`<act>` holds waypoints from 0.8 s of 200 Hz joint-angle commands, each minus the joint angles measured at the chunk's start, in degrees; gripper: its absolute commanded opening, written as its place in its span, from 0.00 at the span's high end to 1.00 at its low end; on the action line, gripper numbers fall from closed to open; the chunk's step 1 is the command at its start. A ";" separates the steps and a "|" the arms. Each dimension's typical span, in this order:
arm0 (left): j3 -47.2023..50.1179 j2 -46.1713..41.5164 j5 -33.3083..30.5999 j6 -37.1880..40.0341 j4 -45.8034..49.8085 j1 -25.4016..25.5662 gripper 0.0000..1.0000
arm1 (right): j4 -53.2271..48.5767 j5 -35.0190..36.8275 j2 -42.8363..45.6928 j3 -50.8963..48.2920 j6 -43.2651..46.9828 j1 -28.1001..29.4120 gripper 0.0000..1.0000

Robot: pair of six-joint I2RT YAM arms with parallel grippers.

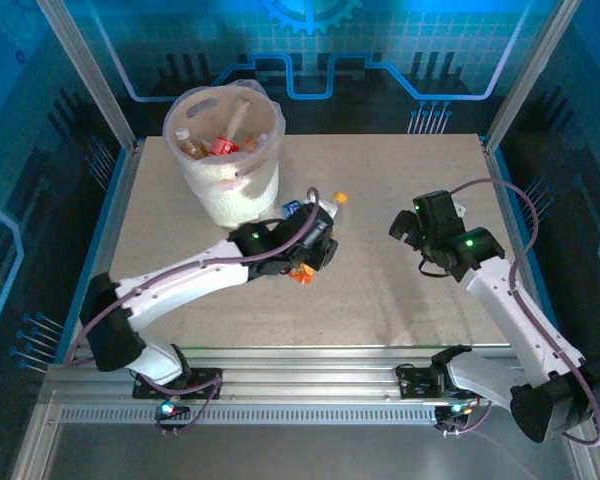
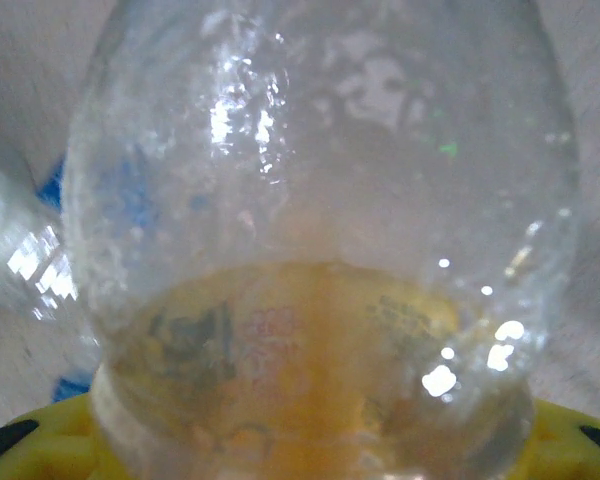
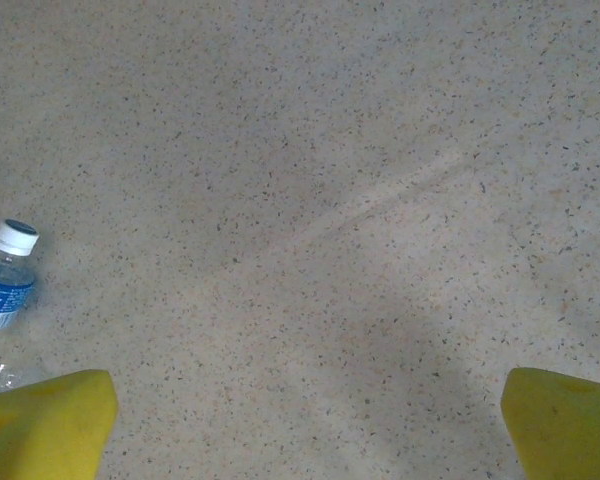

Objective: Put the plastic bottles in the bin

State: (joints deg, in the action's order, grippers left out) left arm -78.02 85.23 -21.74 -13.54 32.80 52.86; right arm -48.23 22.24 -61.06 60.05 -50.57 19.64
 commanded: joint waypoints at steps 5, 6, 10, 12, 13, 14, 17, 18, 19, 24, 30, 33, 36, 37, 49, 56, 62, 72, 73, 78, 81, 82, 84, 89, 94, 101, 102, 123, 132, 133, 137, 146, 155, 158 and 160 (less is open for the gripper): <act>-3.11 -6.17 -1.50 6.61 -5.91 -3.65 0.48 | -0.37 1.25 1.62 -1.27 0.61 -1.02 0.00; -3.20 -6.37 -1.44 6.69 -6.17 -3.65 0.48 | -0.28 1.19 1.63 -1.31 0.58 -1.01 0.00; -3.49 -7.23 -1.32 7.21 -7.21 -4.41 0.48 | -0.12 1.09 1.72 -1.44 0.66 -1.01 0.00; -3.64 -7.57 -1.25 7.56 -7.77 -4.97 0.48 | 0.02 0.99 1.80 -1.50 0.76 -1.01 0.00; -3.68 -7.82 -1.18 7.70 -8.02 -5.14 0.48 | 0.00 0.94 1.85 -1.51 0.79 -1.05 0.00; -3.79 -7.98 -1.19 7.89 -8.24 -5.31 0.48 | 0.16 0.91 1.84 -1.56 0.79 -1.03 0.00; -4.00 -8.46 -1.06 8.40 -8.96 -5.92 0.48 | 0.23 0.79 1.82 -1.57 0.86 -1.01 0.00; -4.08 -8.70 -1.04 8.55 -9.19 -6.10 0.48 | 0.28 0.75 1.82 -1.54 0.88 -1.01 0.00; -4.16 -8.87 -0.99 8.72 -9.44 -6.23 0.48 | 0.30 0.72 1.86 -1.57 0.94 -1.01 0.00; -4.60 -9.62 -0.87 9.53 -10.66 -7.00 0.48 | 0.36 0.51 1.91 -1.67 1.05 -1.07 0.00; -5.29 -10.41 -0.85 10.54 -11.82 -8.48 0.48 | 0.58 0.28 1.91 -1.63 1.24 -1.01 0.00; -5.56 -10.66 -0.79 10.94 -12.34 -9.24 0.48 | 0.67 0.13 1.91 -1.67 1.37 -1.01 0.00; -5.94 -10.89 -0.67 11.37 -12.77 -9.99 0.48 | 0.69 0.08 1.91 -1.62 1.47 -1.04 0.00; -6.02 -10.97 -0.63 11.49 -12.94 -10.24 0.48 | 0.73 0.04 1.86 -1.61 1.50 -1.02 0.00; -7.88 -11.31 0.27 12.83 -13.85 -13.76 0.48 | 0.91 -0.26 1.82 -1.62 1.74 -1.00 0.00; -8.89 -11.23 0.74 13.54 -14.44 -15.91 0.49 | 1.07 -0.48 1.82 -1.68 1.89 -1.00 0.00; -9.67 -11.11 1.40 14.14 -15.09 -17.83 0.49 | 1.19 -0.67 1.82 -1.62 2.02 -1.06 0.00; -11.13 -10.73 2.69 15.37 -16.18 -20.96 0.49 | 1.40 -0.99 1.82 -1.60 2.19 -1.01 0.00; -11.29 -10.67 2.77 15.51 -16.27 -21.27 0.50 | 1.43 -1.03 1.82 -1.60 2.16 -1.01 0.00; -12.06 -10.25 3.08 16.15 -17.01 -22.62 0.50 | 1.59 -1.21 1.84 -1.60 2.22 -1.01 0.00; -12.45 -10.07 3.30 16.58 -17.34 -23.49 0.50 | 1.70 -1.35 1.82 -1.59 2.27 -1.05 0.00; -12.57 -9.99 3.38 16.69 -17.51 -23.76 0.50 | 1.68 -1.38 1.82 -1.60 2.25 -1.03 0.00; -12.88 -9.82 3.50 16.99 -17.81 -24.32 0.50 | 1.78 -1.45 1.82 -1.60 2.32 -1.01 0.00; -13.74 -9.30 4.05 17.64 -18.33 -25.88 0.50 | 1.95 -1.64 1.82 -1.67 2.36 -1.05 0.00; -14.70 -8.57 4.62 18.10 -18.68 -27.36 0.50 | 2.04 -1.82 1.82 -1.64 2.37 -1.05 0.00; -16.07 -7.59 5.55 18.70 -18.96 -29.31 0.50 | 2.20 -2.09 1.82 -1.60 2.41 -1.01 0.00; -16.26 -7.43 5.73 18.80 -19.02 -29.70 0.50 | 2.23 -2.14 1.82 -1.56 2.45 -1.01 0.00; -19.17 -4.33 9.60 20.28 -20.75 -35.68 0.50 | 2.35 -2.79 1.82 -1.43 2.52 -1.05 0.00; -20.22 -2.93 11.84 20.48 -21.48 -38.27 0.50 | 2.22 -2.95 1.83 -1.17 2.63 -1.08 0.00; -20.36 -2.77 12.00 20.48 -21.56 -38.53 0.50 | 2.19 -2.97 1.82 -1.21 2.60 -1.04 0.00; -20.97 -2.10 12.89 20.42 -21.67 -39.63 0.50 | 2.13 -2.99 1.90 -1.18 2.71 -1.05 0.00; -22.53 -0.30 14.69 20.48 -21.64 -42.07 0.50 | 2.04 -3.05 2.06 -1.09 2.67 -1.02 0.00; -23.98 1.48 16.48 20.70 -21.50 -44.23 0.50 | 2.00 -3.07 2.21 -1.24 2.76 -1.09 0.00; -24.33 2.02 17.15 20.86 -21.58 -44.95 0.50 | 1.95 -3.07 2.25 -1.17 2.75 -1.04 0.00; -24.47 2.37 17.51 20.95 -21.67 -45.35 0.50 | 1.99 -3.08 2.26 -1.19 2.80 -1.01 0.00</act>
State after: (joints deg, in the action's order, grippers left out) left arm -98.67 83.74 -11.25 5.10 13.82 12.36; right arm -46.44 19.86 -59.83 58.85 -48.45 19.42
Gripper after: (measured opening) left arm 0.501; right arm 0.996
